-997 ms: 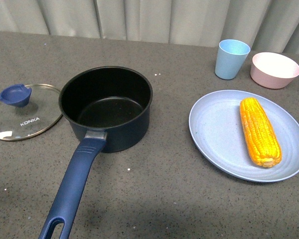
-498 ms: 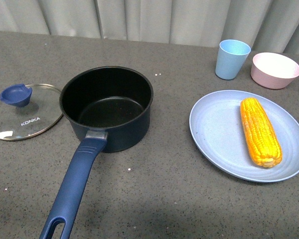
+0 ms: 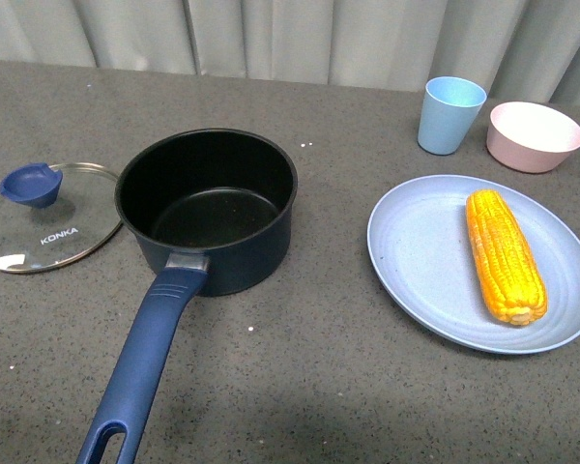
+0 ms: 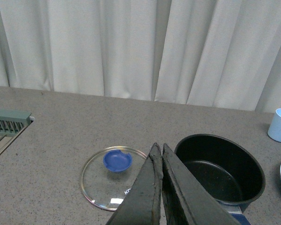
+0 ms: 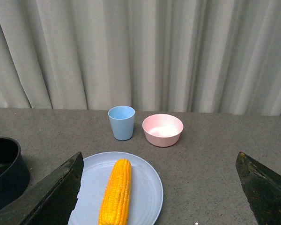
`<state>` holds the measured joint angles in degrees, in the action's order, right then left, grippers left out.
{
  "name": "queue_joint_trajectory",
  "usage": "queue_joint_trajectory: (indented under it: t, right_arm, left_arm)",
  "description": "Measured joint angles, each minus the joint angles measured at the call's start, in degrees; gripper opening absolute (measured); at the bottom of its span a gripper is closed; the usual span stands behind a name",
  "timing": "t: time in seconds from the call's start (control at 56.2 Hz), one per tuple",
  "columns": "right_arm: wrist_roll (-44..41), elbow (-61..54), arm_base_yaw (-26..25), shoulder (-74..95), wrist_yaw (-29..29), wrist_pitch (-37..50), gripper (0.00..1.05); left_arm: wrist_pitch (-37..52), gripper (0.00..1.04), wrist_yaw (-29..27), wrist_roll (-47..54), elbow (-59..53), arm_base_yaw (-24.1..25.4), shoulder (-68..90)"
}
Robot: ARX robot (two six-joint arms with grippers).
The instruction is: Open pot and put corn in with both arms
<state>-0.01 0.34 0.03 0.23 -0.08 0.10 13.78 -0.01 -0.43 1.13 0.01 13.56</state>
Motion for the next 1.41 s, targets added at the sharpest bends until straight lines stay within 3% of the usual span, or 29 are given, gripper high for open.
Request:
queue_joint_trajectory:
  t: [0.267,0.374,0.587,0.712,0.961,1.103,1.139,1.406]
  right_arm:
    - [0.0,0.0,0.0,0.0,0.0,0.0,0.95]
    - [0.0,0.0,0.0,0.0,0.0,0.0,0.95]
    - [0.0,0.0,0.0,0.0,0.0,0.0,0.95]
    - [-4.0,2.8,-0.1,5.6,-1.9,-5.5,0.95]
    - [-4.4,11.9,2.8,46.9,-0.3,15.3,0.95]
    - [-2.6,22.0,3.4,72.0,0.5,16.1,0.95]
    - [-2.1,24.0,3.6,76.0,0.5,15.3,0.95]
    - [1.6,37.4,6.6,96.2,2.6,9.7,0.95]
  left_arm:
    - [-3.6,0.04,0.0,0.0,0.0,0.0,-3.6]
    - [-12.9,0.04,0.0,0.0,0.0,0.0,-11.2]
    - [-13.7,0.04,0.0,0.0,0.0,0.0,-13.2]
    - [-13.7,0.24,0.0,0.0,0.0,0.0,-13.2]
    - [-13.7,0.69,0.0,0.0,0.0,0.0,-13.3]
    - [-13.7,0.96,0.0,0.0,0.0,0.0,-13.3]
    - [-13.7,1.00,0.0,0.1,0.0,0.0,-13.3]
    - [-13.7,0.98,0.0,0.1,0.0,0.0,-13.3]
